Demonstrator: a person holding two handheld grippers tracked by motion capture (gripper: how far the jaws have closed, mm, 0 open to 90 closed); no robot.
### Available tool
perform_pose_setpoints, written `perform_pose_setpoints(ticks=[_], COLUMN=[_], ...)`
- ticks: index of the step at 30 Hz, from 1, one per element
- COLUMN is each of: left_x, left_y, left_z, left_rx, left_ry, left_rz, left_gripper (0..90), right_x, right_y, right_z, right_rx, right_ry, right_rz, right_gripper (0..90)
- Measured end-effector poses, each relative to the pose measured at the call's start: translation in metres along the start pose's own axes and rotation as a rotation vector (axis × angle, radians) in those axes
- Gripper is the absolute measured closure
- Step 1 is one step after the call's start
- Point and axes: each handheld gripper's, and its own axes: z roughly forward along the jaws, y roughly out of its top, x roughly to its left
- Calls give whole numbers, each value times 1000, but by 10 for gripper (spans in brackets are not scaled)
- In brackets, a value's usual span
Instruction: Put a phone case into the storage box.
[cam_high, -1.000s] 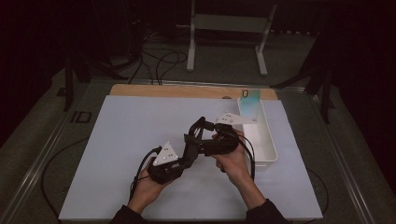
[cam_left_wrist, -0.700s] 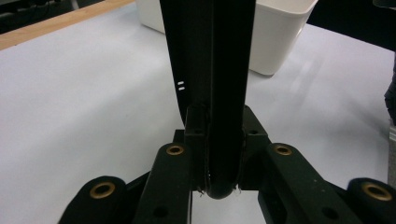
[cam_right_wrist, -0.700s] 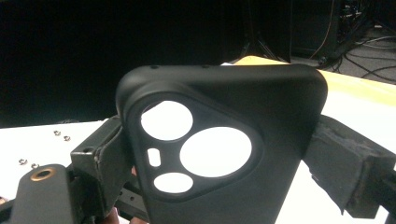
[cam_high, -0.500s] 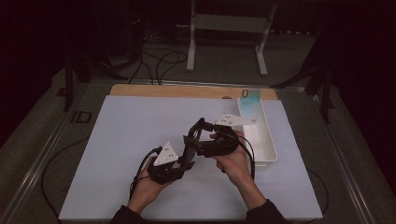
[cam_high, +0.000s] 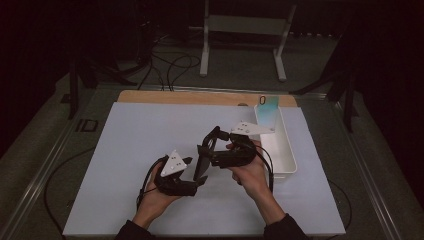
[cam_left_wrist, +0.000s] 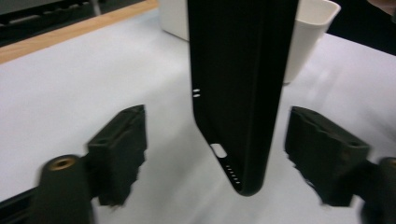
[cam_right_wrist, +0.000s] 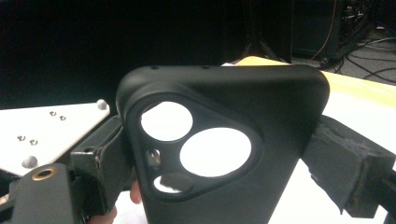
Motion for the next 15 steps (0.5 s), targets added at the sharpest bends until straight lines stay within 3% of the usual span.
perform_pose_setpoints(ticks=[15], left_x=[10], left_y=[0], left_z=[-12], left_rx=[-14], left_ry=[42], left_rz=[2], left_gripper=[36], right_x=[-1], right_y=[0], right_z=[0], right_rx=[4], right_ry=[-6], right_rz=[-8], right_gripper=[142])
